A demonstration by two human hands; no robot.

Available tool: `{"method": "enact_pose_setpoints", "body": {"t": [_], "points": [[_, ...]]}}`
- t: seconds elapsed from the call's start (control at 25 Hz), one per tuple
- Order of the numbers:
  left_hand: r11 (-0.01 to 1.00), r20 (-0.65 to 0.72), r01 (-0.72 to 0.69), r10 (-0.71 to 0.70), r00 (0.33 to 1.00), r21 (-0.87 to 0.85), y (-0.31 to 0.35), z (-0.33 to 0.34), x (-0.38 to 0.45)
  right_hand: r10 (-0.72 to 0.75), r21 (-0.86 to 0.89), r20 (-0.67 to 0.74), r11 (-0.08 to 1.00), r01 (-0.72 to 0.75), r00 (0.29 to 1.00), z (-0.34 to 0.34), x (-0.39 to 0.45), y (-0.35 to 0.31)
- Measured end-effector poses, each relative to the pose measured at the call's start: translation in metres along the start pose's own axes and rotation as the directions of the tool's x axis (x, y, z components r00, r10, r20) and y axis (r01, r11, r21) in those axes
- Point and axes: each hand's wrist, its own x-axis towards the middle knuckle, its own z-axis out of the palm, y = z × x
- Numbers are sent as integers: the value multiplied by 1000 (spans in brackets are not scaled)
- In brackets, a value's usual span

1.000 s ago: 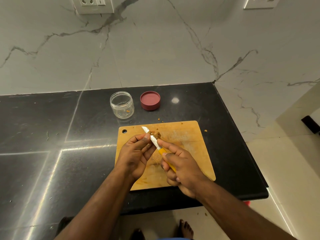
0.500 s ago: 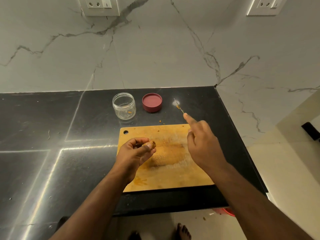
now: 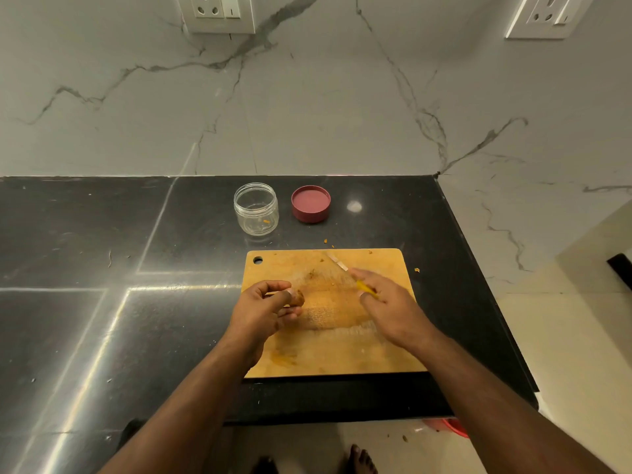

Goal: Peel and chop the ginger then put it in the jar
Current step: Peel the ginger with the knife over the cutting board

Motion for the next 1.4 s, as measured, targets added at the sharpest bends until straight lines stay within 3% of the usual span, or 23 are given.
{"method": "enact_pose_setpoints", "body": {"t": [0.08, 0.2, 0.28, 0.36, 0.44, 0.6, 0.84, 0.96, 1.16, 1.4], "points": [[999, -62, -10, 12, 998, 33, -2, -6, 3, -65, -70, 136, 995, 75, 989, 17, -2, -5], [999, -77, 5, -2, 997, 43, -6, -10, 6, -125, -404, 207, 893, 200, 970, 26, 3, -8], [997, -56, 13, -9, 998, 80, -9, -11, 6, -71, -596, 92, 795, 112, 993, 15, 10, -1], [994, -46, 9, -4, 999, 105, -13, -11, 4, -66, -616, -106, 787, -13, 992, 3, 11, 8], [994, -46, 5, 0, 999, 110, -13, -11, 3, -93, -557, -175, 830, -21, 980, 2, 9, 13], [994, 26, 24, -26, 999, 109, -13, -13, 4, -126, -439, -85, 895, 76, 988, 14, -3, 7], [993, 45, 18, -23, 999, 114, -10, -8, 5, 9, -45, -69, 999, -13, 998, 22, -23, 13], [996, 66, 19, -25, 997, 90, -8, -5, 5, 96, 82, -66, 992, -90, 993, 22, -34, 16], [960, 218, 152, -100, 971, -234, -4, -4, 4, 229, 400, -79, 899, -179, 970, 26, -45, 11], [972, 233, 118, -68, 970, -204, -3, 0, 2, 266, 552, -30, 808, -206, 963, 25, -53, 3]]}}
